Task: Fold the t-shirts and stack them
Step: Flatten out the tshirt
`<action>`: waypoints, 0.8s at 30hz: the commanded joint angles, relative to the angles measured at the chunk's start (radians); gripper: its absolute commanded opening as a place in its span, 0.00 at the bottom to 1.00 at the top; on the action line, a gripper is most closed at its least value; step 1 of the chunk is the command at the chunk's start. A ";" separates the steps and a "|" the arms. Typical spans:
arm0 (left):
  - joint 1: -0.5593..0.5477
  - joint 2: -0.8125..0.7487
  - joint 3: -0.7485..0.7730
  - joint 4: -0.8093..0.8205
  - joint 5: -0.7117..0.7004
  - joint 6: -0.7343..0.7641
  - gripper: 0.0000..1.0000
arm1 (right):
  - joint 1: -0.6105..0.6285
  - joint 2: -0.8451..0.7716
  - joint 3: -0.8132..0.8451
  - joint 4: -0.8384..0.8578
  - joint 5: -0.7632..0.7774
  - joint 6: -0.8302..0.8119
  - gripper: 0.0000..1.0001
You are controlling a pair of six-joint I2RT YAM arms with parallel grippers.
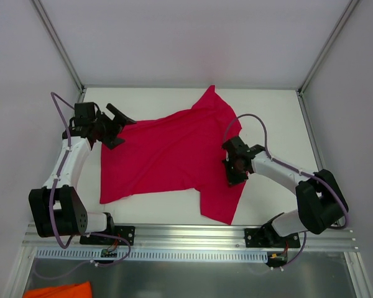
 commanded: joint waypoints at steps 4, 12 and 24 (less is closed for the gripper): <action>0.002 0.061 -0.045 0.039 0.012 0.009 0.99 | 0.002 0.039 0.214 -0.044 0.043 -0.035 0.01; 0.000 0.092 -0.105 0.059 -0.002 0.000 0.99 | 0.007 0.151 0.239 0.025 0.003 -0.063 0.01; 0.000 0.003 -0.015 -0.050 -0.008 0.041 0.99 | 0.031 0.245 0.089 0.263 -0.066 -0.023 0.01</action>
